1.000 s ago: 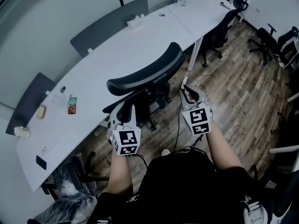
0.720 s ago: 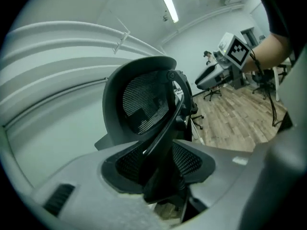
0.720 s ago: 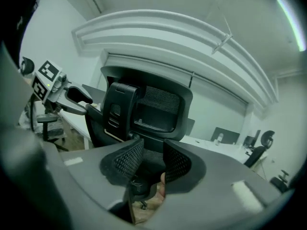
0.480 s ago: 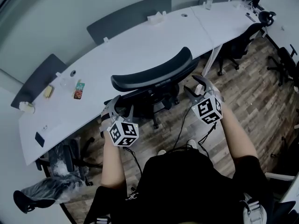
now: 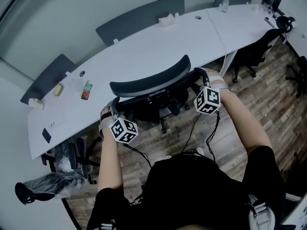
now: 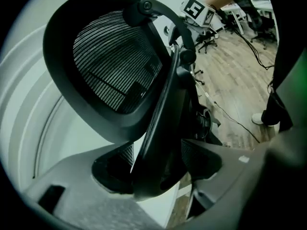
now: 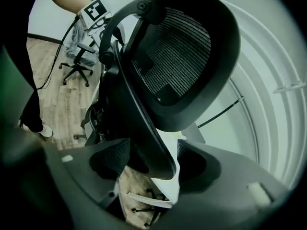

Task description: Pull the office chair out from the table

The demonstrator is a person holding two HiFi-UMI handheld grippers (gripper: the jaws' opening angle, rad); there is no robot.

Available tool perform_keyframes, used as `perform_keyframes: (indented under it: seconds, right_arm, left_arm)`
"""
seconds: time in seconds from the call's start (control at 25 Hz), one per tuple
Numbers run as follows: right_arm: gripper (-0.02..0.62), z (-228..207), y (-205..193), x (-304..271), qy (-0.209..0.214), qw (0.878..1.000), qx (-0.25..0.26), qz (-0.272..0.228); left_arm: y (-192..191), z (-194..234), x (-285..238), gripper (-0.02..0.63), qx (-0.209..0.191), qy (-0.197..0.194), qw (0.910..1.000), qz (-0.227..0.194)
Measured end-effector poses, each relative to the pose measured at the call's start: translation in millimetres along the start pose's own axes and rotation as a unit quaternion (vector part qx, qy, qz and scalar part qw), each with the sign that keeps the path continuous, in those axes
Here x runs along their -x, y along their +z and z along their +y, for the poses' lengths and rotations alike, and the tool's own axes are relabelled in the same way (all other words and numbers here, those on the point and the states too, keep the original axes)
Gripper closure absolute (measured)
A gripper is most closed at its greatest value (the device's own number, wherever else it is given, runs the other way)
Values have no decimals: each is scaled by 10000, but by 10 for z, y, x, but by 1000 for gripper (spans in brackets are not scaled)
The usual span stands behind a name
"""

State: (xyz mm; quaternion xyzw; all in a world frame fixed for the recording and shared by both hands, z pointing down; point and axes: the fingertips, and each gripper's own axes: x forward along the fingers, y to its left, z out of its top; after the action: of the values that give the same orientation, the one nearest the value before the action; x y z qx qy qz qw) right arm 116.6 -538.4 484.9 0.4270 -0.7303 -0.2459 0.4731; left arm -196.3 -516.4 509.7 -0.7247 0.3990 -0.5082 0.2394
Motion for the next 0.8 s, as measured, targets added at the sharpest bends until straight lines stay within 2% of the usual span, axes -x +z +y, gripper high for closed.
perform_keyframes:
  seconds: [0.08, 0.24, 0.4, 0.56, 0.8]
  right_arm:
    - [288, -5, -11, -92, 17, 10000, 27, -13]
    - [294, -34, -42, -254, -38, 9999, 119, -14]
    - [322, -26, -21, -293, -118, 9991, 337, -241]
    - [354, -31, -34, -280, -261, 9968, 690, -293]
    - [365, -17, -117, -250, -242, 9959, 835, -261]
  left_arm:
    - [9, 60, -21, 332, 7, 215, 9998, -25]
    - [10, 120, -44, 346, -74, 515, 9986, 5]
    - [-29, 160, -78, 355, -232, 796, 9963, 215]
    - [-30, 169, -75, 365, -288, 885, 9952, 307]
    - [9, 87, -38, 373, -216, 958, 9938, 519]
